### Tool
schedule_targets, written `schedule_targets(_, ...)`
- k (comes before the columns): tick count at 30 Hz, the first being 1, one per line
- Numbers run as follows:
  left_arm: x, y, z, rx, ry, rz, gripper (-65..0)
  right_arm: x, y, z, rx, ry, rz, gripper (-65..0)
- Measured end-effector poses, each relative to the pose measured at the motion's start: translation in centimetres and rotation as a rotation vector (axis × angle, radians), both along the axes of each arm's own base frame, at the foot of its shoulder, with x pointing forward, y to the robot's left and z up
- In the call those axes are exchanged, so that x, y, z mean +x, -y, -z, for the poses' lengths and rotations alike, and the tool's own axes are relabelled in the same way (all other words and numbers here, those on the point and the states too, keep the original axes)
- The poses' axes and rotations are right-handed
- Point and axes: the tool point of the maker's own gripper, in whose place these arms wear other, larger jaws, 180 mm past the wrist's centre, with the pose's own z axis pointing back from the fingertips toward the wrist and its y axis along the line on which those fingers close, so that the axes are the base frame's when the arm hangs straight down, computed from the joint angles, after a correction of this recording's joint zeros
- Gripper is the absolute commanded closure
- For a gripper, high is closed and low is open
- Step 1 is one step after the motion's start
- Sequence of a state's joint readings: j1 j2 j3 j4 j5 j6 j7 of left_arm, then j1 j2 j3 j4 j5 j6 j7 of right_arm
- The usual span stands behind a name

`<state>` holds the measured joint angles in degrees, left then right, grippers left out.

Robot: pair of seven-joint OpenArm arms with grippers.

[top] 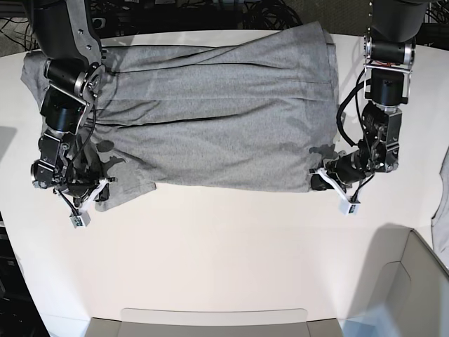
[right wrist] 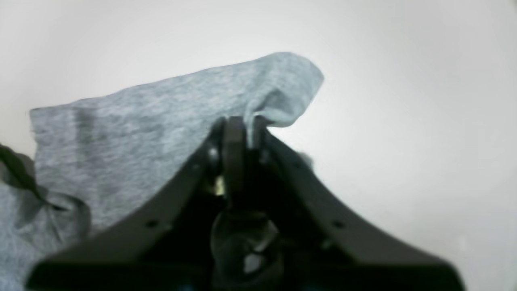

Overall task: Fold the T-shirt properly
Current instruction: 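Grasp the opposite shirt edge with both grippers, then fold the grasped edge over onto the first fold with both grippers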

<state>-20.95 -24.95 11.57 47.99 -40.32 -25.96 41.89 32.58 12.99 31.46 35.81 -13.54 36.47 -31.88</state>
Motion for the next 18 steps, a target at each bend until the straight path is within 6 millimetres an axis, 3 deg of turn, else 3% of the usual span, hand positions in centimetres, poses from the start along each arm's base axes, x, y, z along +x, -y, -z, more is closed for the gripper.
schedule_targets(6,1.3,-1.3,-1.4,-0.027,0.026,-0.065,0.0,1.3,-0.2,-1.3,-0.026,-0.015,-0.022,0.0)
schedule_targets(13,3.7,-4.2,-3.4,0.039,0.011,-0.148,0.0,5.6,-0.4,-6.7,-0.022,0.102,-0.019,0.0)
schedule_targets(18,6.2,-4.7,-5.6,0.056,0.046,-0.201,0.0,7.4,0.7,-8.7,-0.035,0.154,0.055,0.0)
